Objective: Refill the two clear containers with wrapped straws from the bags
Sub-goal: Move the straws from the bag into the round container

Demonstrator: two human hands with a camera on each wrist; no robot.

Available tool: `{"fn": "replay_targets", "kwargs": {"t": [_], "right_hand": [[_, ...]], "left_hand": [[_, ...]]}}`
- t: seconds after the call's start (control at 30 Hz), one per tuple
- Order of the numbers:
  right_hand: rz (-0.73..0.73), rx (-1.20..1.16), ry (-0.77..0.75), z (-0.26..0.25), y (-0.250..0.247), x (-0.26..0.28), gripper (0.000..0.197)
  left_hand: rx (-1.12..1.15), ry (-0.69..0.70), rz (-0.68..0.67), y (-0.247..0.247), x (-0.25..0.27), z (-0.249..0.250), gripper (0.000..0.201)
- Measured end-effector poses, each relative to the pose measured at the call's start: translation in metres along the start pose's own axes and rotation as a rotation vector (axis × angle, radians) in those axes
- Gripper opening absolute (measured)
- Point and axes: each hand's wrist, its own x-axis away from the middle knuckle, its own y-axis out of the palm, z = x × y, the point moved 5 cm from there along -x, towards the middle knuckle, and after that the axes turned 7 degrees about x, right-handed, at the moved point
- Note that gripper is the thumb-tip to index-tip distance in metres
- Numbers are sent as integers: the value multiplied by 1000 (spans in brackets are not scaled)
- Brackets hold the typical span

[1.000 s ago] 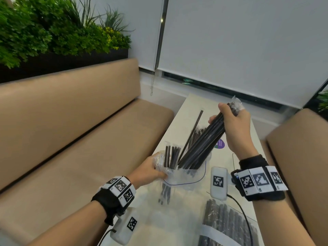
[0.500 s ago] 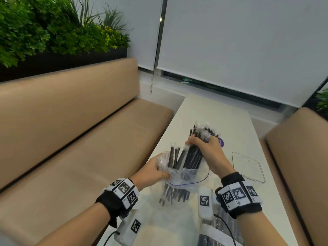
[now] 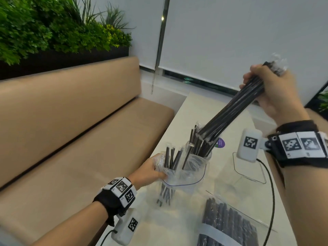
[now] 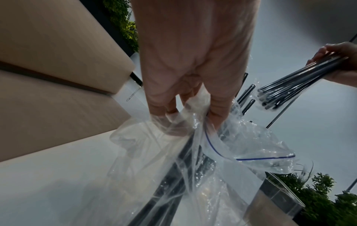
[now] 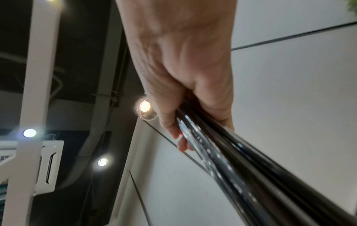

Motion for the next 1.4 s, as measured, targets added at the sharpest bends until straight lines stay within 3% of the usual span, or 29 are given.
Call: {"fn": "replay_targets", "kwargs": {"t": [0.1,0.27,0.37,0.47,0.5,0.63,0.73,0.8,0.9,1.0,1.13,1.2,1.27,1.33,1.4], "right_hand": [[72,67,-74,3,-2,-9,5],[122,274,-88,64,14,-5,10],[212,306,-72,101,21,9,40],[200,398,-127,132,31,25,69],[181,494,-151,141,36,30,68],[64,894,-198,170,43,38,25],[50,1188,-274,176,39,40,31],[31,1314,-214,175,29,38,44],[-13,1184,-47,168,13,37,64],[36,1051,-89,145,3,45,72],[117,783,-262,117,14,85,30],[-2,642,-122,131,34,113,27],[-218,549,81,158,61,143,50],[-341,512,151,178,82,165,61],[-373,481,157,188,95,174,51]], "left_hand": [[7,12,12,-1,1,1,58],[7,9,33,-3,2,-1,57],[17,12,38,-5,4,-2,56],[26,15,49,-5,4,-4,56],[23,14,52,-5,4,-4,55],[22,19,49,-5,4,-4,53],[35,11,52,-7,4,-5,55],[37,10,56,-8,3,-5,55],[38,6,52,-9,3,-6,58],[32,6,46,-8,2,-4,58],[27,21,34,-5,-1,0,58],[15,36,33,-2,-3,3,59],[3,39,34,1,-4,5,57],[-27,17,12,6,-3,5,50],[-58,1,-29,10,-2,2,54]]}}
